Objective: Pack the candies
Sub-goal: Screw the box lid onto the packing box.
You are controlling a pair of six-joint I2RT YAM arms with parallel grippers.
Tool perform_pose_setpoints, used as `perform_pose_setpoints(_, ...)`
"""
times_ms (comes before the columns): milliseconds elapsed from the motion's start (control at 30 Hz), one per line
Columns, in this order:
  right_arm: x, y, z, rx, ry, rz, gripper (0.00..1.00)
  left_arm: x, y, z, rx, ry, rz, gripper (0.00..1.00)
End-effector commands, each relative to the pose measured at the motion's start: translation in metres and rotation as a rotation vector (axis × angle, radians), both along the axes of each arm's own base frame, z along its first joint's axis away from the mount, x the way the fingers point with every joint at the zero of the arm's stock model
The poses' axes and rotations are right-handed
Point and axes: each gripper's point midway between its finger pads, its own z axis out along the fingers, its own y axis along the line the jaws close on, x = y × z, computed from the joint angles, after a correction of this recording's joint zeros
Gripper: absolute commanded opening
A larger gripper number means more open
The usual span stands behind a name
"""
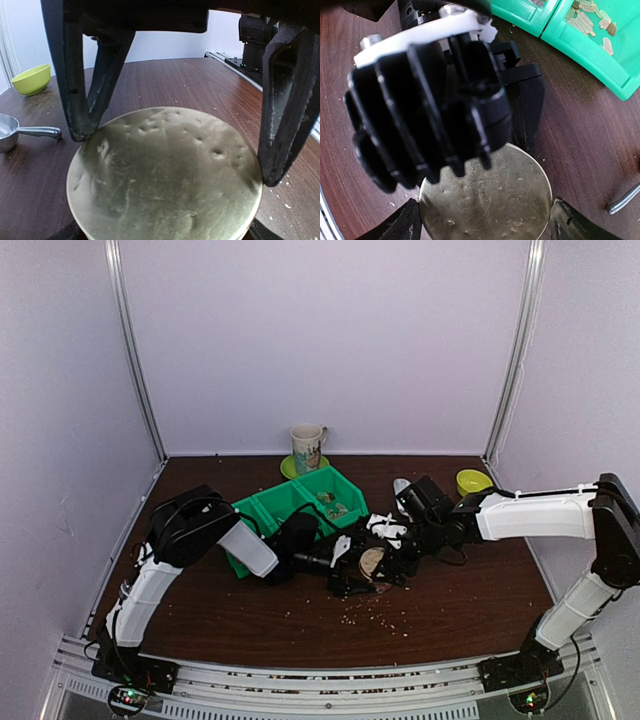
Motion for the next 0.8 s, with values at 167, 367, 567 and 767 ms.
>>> perform_pose_setpoints(167,0.010,0.006,0.014,0.037,-0.046,-0.073,0.83,0.009,0.009,-0.042,0.110,0.064,0.088,0.72)
perform_pose_setpoints(367,0.014,0.004,0.015,0.038,-0.051,-0.121,0.81,0.016,0.010,-0.043,0.123,0.060,0.132,0.72)
perform_pose_setpoints(567,0.022,0.001,0.013,0.053,-0.036,-0.239,0.81,0.031,0.010,-0.045,0.144,0.050,0.219,0.72)
perform_pose_setpoints(767,0.038,0.000,0.014,0.094,0.003,-0.430,0.79,0.044,0.010,-0.048,0.165,0.041,0.287,0.71)
